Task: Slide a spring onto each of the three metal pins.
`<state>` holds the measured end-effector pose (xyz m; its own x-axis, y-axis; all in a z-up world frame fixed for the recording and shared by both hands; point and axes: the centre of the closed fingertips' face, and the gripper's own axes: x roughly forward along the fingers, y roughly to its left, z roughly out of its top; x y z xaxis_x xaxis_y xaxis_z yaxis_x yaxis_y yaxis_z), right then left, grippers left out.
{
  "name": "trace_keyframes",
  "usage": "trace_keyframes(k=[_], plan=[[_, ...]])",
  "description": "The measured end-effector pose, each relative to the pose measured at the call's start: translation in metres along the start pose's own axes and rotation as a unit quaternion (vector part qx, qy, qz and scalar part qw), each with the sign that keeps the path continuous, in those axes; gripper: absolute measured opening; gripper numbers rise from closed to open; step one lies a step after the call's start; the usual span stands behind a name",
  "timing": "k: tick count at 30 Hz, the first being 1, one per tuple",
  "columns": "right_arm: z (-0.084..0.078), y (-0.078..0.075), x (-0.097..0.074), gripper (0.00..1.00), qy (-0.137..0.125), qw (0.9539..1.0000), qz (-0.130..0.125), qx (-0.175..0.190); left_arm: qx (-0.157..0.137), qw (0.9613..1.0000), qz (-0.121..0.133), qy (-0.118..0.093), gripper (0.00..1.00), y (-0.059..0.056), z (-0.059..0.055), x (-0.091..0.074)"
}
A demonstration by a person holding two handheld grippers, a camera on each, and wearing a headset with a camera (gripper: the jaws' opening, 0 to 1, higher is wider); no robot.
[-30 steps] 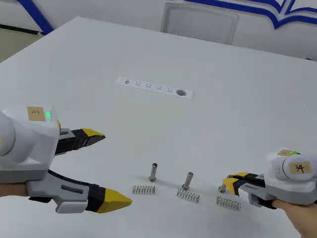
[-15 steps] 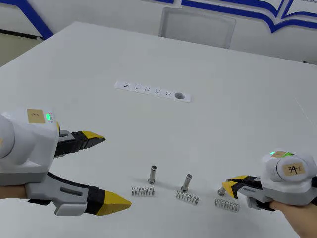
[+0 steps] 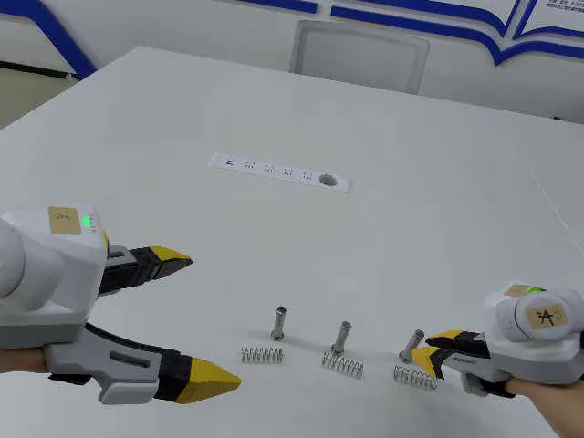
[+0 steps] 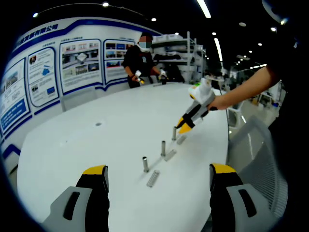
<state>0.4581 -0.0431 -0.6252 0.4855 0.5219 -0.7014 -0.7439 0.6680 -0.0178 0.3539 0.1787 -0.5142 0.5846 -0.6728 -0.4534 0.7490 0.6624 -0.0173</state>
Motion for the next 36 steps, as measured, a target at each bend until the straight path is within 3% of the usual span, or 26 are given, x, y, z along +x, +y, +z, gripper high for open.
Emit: trace_keyframes(k=[7,15,22,31,36], plan=[[-0.011,-0.003,-0.004,0.18,0.005,0.9998,0.018,-0.009,-0.007,1.0000,0.003,0.003,0.88,0.000,-0.003,0.003],[-0.027,0.006,0.002,0.21,0.032,0.9951,0.051,-0.078,-0.011,0.9999,-0.002,0.010,0.88,-0.001,-0.005,0.008],[-0.033,0.008,0.009,0.22,0.041,0.9933,0.066,-0.085,-0.015,0.9996,0.000,0.023,0.87,0.001,-0.013,0.008],[-0.042,0.010,0.015,0.21,0.059,0.9881,0.091,-0.109,-0.019,0.9993,0.002,0.033,0.87,0.002,-0.018,0.009],[-0.040,0.009,0.015,0.21,0.057,0.9872,0.103,-0.107,-0.019,0.9992,0.000,0.035,0.87,0.001,-0.017,0.012]])
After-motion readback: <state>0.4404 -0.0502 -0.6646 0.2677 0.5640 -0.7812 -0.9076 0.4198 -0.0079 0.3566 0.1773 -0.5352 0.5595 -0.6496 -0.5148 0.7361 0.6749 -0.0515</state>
